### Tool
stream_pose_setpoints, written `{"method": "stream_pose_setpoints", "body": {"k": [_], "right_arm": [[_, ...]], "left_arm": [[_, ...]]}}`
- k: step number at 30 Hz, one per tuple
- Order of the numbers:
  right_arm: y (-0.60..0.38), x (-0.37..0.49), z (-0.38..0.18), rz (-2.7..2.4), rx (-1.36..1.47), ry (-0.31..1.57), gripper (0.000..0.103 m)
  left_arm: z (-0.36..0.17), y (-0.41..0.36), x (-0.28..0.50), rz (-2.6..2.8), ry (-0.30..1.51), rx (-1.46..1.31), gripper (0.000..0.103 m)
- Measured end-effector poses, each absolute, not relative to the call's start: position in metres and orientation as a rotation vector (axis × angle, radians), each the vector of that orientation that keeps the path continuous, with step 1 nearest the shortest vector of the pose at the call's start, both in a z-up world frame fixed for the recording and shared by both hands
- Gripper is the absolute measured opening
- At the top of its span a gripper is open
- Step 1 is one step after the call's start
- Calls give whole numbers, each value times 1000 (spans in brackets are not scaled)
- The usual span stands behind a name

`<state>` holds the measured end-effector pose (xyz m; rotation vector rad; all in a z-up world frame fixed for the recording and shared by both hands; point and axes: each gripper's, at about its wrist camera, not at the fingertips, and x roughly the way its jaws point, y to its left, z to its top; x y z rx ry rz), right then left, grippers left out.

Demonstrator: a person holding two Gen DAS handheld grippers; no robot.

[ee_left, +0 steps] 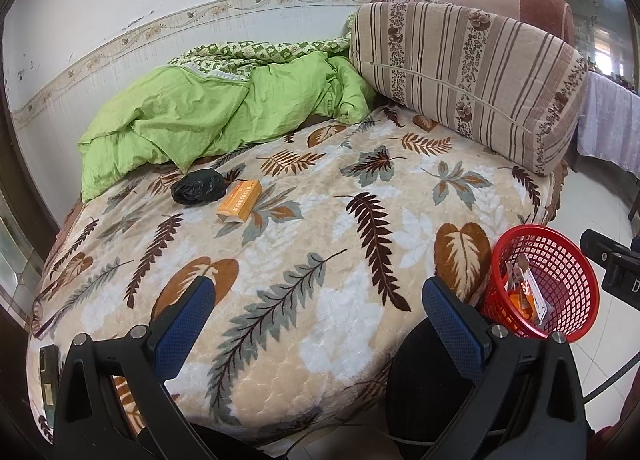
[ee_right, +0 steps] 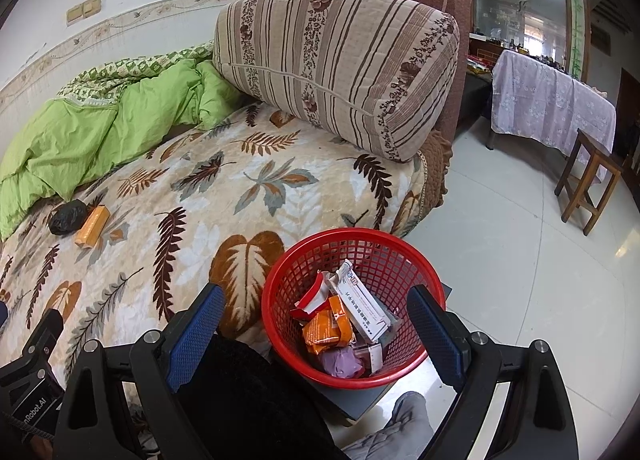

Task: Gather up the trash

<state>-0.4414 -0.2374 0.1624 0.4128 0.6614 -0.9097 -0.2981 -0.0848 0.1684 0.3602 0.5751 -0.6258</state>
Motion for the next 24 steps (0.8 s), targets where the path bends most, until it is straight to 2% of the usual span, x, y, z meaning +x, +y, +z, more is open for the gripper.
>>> {"method": "stream_pose_setpoints", "body": {"k": [14,24], "right_arm": [[-235,-404,159,-832,341,710,94],[-221,-272,135,-575,283,753,94]], "left_arm": [[156,-80,-276,-592,655,320,103],[119,-18,-167,-305,876,129,103]]}}
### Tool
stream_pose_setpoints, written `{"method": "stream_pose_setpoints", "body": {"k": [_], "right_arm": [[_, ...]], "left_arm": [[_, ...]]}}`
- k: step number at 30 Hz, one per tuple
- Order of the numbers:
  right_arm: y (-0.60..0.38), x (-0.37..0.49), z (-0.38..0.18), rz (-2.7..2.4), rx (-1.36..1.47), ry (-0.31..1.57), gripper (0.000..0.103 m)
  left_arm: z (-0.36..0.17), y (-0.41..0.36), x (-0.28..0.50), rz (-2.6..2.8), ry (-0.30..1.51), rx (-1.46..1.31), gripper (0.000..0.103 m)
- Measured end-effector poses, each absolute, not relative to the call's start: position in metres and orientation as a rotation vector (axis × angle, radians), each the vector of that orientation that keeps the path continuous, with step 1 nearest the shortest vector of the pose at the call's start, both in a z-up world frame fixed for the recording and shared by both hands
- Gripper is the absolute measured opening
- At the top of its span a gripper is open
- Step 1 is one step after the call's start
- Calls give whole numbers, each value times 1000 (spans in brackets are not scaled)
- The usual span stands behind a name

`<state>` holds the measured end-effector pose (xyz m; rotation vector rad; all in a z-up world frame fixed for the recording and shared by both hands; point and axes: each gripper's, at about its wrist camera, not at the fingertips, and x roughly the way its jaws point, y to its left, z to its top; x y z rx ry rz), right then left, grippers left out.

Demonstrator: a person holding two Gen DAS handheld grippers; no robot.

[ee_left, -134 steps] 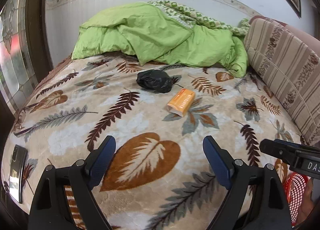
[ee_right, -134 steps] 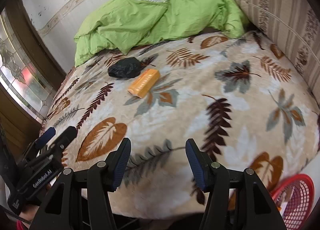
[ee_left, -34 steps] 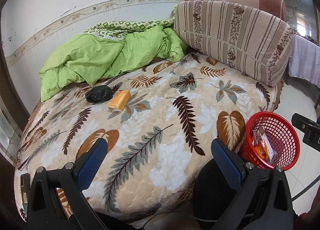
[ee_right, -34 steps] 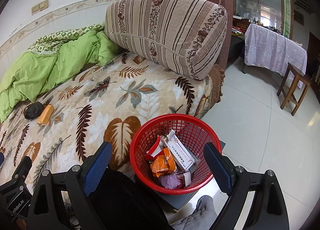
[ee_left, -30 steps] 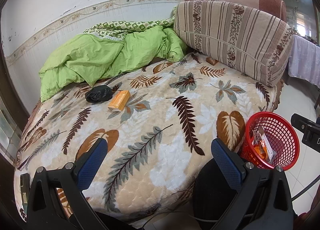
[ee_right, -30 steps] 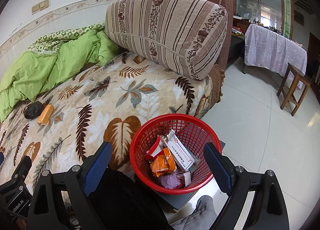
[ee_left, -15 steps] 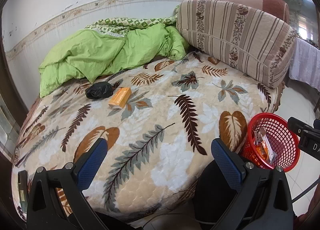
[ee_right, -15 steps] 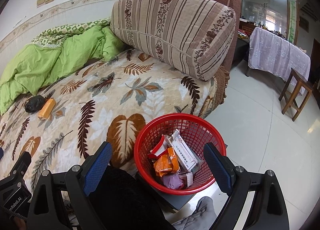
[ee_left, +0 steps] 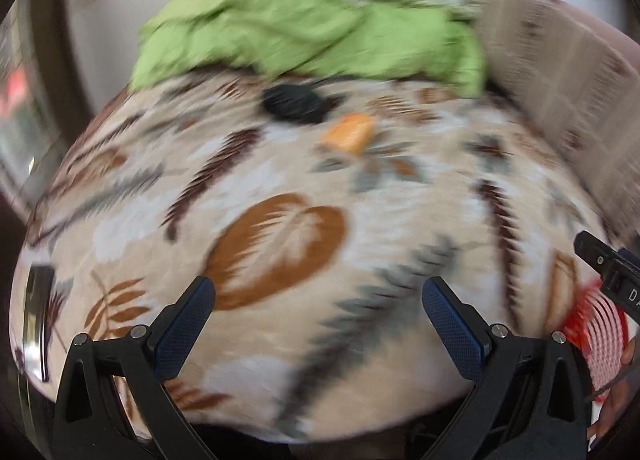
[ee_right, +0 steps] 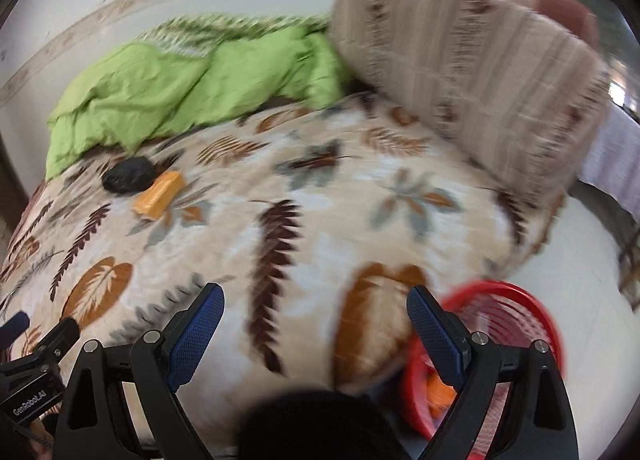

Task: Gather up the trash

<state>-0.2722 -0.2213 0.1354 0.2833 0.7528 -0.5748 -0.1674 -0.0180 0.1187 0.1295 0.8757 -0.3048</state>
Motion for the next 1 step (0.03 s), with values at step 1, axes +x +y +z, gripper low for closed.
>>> {"method": "stream_pose_setpoints", "body": {"k": [1], "right_arm": [[-220,-254,130,-556,285,776,94]], "left_arm": [[113,-13,-156,-272,897,118,103]]}}
